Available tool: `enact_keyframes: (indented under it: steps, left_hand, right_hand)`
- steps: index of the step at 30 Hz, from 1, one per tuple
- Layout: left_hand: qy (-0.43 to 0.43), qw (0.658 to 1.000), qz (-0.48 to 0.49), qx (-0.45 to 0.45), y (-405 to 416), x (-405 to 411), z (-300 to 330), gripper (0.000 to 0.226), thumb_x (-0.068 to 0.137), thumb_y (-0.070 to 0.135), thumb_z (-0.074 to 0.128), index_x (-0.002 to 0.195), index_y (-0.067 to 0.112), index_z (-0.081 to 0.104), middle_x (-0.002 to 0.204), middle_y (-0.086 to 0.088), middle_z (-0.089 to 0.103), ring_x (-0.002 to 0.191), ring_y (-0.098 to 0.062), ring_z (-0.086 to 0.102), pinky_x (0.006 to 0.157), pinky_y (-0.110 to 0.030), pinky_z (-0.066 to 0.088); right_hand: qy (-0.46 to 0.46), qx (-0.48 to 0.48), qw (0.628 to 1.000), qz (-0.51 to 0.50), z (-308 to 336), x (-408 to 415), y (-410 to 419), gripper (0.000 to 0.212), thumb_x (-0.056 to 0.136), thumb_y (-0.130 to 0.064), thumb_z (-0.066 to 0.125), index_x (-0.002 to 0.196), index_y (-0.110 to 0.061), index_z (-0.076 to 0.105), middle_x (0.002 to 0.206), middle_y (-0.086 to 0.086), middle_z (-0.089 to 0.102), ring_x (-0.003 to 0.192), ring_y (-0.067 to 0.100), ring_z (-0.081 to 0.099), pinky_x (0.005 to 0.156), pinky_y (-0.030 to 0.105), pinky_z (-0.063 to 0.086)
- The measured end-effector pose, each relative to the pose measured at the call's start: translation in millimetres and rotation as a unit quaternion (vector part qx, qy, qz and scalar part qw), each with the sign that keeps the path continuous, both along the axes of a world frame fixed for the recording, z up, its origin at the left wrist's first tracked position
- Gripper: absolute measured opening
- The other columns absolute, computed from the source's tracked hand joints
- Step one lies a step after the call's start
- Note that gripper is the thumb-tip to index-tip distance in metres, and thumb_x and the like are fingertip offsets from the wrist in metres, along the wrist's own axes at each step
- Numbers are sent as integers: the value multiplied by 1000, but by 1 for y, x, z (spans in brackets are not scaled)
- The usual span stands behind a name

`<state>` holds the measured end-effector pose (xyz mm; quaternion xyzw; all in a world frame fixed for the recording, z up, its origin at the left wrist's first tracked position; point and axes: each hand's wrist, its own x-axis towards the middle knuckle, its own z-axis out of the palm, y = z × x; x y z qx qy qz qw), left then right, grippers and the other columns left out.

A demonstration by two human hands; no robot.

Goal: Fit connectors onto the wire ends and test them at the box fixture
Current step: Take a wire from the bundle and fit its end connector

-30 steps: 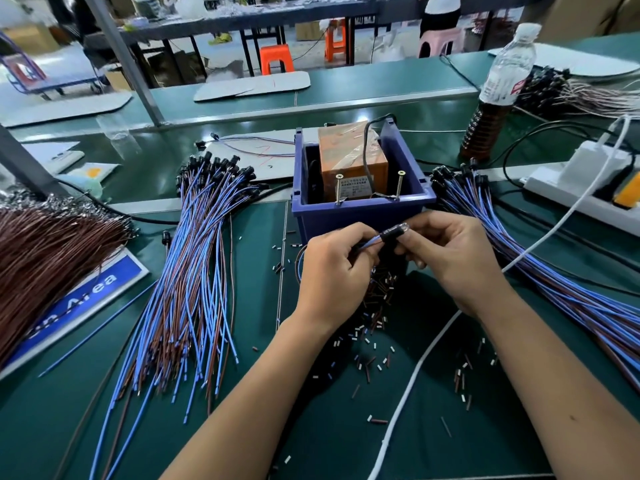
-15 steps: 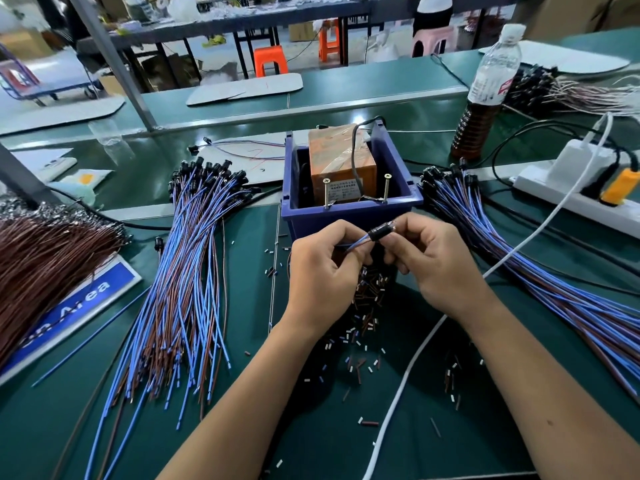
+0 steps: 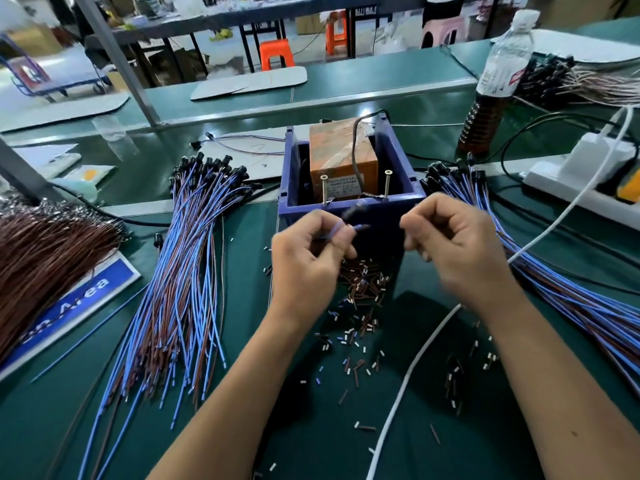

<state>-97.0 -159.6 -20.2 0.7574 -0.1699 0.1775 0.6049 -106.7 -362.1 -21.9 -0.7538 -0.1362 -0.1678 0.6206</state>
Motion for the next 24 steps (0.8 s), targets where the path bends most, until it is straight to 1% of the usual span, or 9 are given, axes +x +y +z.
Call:
enact_keyframes:
  steps: [1,3,5,7,12,17,19,21,24]
  left_hand:
    - [5,1000,8,-20,4,2,0,27,96,16,66,71,27,63,63,-1,66,54,-34,53,52,-38,43]
    - [13,999,18,-40,6,4,0,23,96,17,65,73,22,65,63,1,66,53,-26,49,53,-33,41]
    - [27,998,21,-55,3,2,-3,25,95,17,66,72,26,64,63,3,66,56,-19,51,57,-31,42]
    - [31,997,21,-61,-2,-1,-3,25,96,17,65,72,26,63,63,4,65,58,-18,53,59,-32,43]
    - [36,997,-10,-69,-5,-4,-5,23,95,12,65,73,19,63,63,7,63,61,-9,57,62,-27,49]
    - [52,995,-23,-79,-7,-4,-7,23,96,14,64,74,13,64,65,1,63,57,-8,52,57,-21,42]
    - [25,998,-18,-63,-9,-6,-7,19,97,14,65,78,12,68,68,-2,66,60,-12,57,57,-28,46]
    - [-44,999,4,-3,-9,-7,-6,12,97,12,67,86,12,72,76,1,68,69,-14,64,60,-37,52]
    - [-151,982,50,99,-8,-7,-3,8,94,8,70,97,11,77,92,3,64,85,-14,64,69,-32,53]
  right_hand:
    - [-4,21,1000,-17,0,1,-5,15,100,-17,70,85,-15,68,67,1,67,55,10,52,54,23,43]
    - [0,26,1000,-17,1,1,-5,11,96,-14,75,85,-14,72,67,2,69,56,8,55,56,19,45]
    - [30,5,999,28,0,-1,7,5,90,-13,80,92,-12,76,73,6,72,64,8,62,61,19,49]
    - [47,22,997,55,-3,-4,22,12,89,-13,81,100,-11,77,82,9,75,71,9,66,67,20,53]
    - [45,141,987,55,-8,-8,51,5,92,-6,75,97,-4,75,80,6,78,72,10,73,67,18,56]
    - [54,242,968,34,-7,-9,58,3,89,-2,76,92,-2,77,80,11,77,71,18,72,71,25,60]
    - [56,258,964,38,-6,-10,56,5,88,-4,76,92,-2,77,79,10,76,71,16,71,71,24,59]
    - [49,258,964,34,-5,-11,52,8,87,-10,76,92,-4,76,80,6,75,68,12,67,64,21,55]
    - [40,215,976,16,-4,-10,44,3,91,-8,74,91,-10,76,81,5,72,62,11,59,54,24,49]
